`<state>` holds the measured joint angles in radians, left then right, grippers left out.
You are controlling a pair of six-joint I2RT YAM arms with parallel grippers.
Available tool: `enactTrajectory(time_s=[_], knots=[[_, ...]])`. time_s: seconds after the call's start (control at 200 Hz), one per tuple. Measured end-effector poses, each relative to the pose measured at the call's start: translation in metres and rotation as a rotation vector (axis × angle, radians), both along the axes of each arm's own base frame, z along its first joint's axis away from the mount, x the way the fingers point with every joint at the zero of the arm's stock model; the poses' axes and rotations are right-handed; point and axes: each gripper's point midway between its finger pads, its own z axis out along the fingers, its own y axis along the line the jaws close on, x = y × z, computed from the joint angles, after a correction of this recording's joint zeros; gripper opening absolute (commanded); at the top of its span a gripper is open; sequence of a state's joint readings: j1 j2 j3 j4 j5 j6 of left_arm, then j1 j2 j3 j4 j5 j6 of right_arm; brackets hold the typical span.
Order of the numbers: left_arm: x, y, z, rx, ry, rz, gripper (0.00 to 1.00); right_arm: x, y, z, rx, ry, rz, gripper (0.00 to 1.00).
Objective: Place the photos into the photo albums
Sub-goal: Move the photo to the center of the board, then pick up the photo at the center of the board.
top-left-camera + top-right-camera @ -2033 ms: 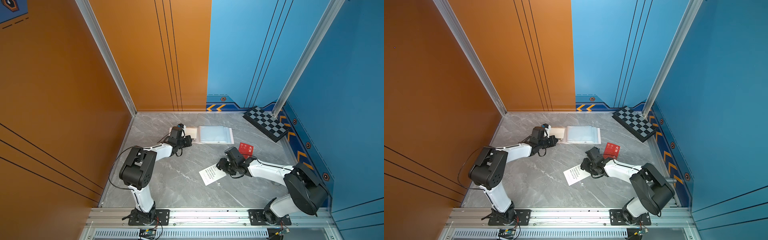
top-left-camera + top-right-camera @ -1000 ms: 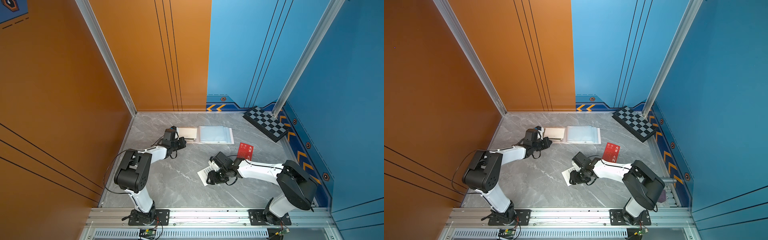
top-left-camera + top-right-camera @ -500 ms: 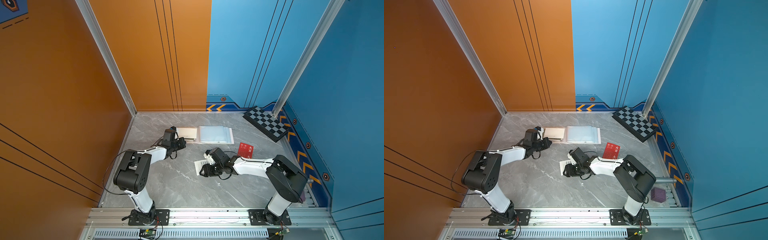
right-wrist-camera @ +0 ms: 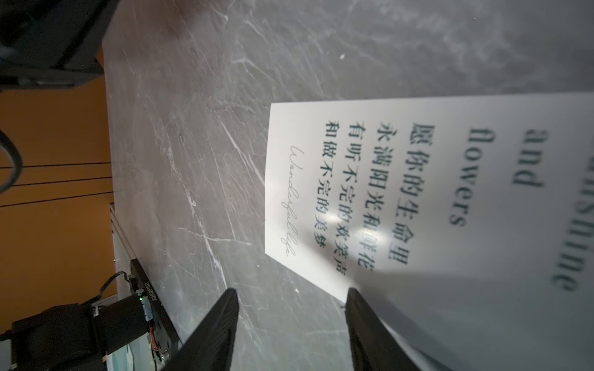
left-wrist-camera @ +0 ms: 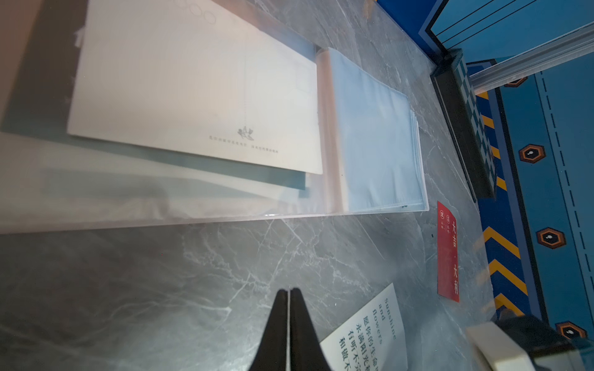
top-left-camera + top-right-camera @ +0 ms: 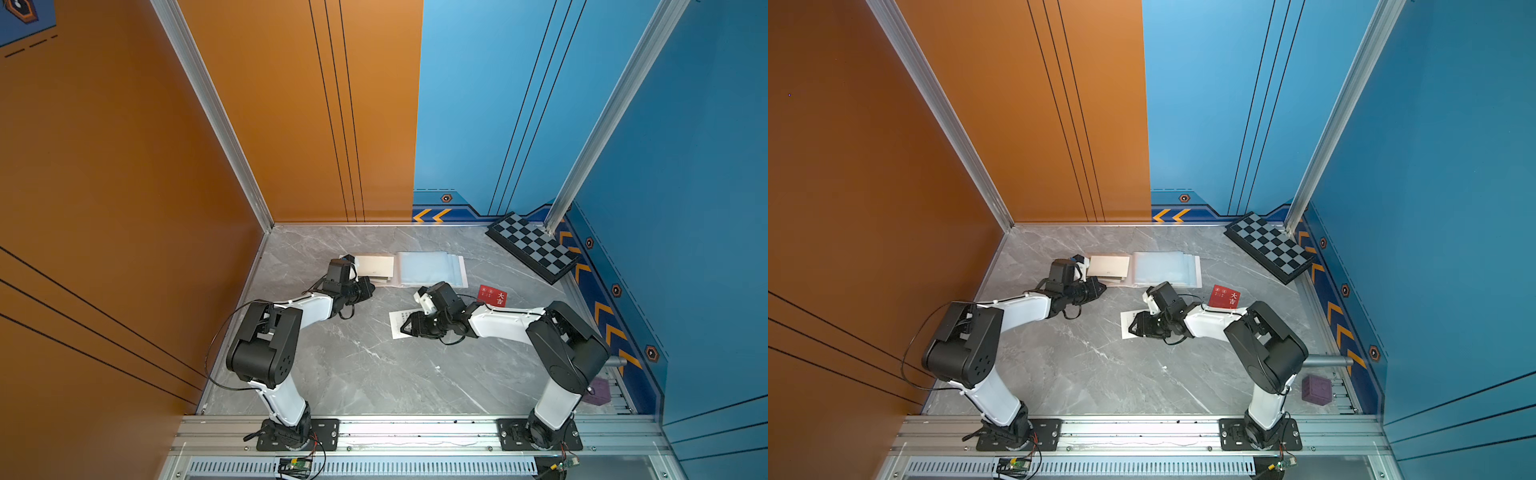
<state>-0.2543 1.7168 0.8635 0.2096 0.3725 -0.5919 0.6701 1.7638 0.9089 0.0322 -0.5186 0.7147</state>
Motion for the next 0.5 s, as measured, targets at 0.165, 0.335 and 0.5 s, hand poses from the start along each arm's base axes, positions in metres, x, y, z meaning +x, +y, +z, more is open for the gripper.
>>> enactTrajectory(time_s=[0.165,0.335,0.5], knots=[[-0.012,0.000,-0.011,0.006,0.064,-0.014,0.08,0.028,-0.026,0.025,0.092,0.015,-0.076,0.56],[-0.033,-0.011,-0.022,0.015,0.142,-0.064,0.09,0.051,-0.056,0.033,0.146,0.041,-0.148,0.55],[-0.056,-0.023,-0.031,0.049,0.223,-0.135,0.09,0.058,-0.071,0.026,0.178,0.103,-0.182,0.55]])
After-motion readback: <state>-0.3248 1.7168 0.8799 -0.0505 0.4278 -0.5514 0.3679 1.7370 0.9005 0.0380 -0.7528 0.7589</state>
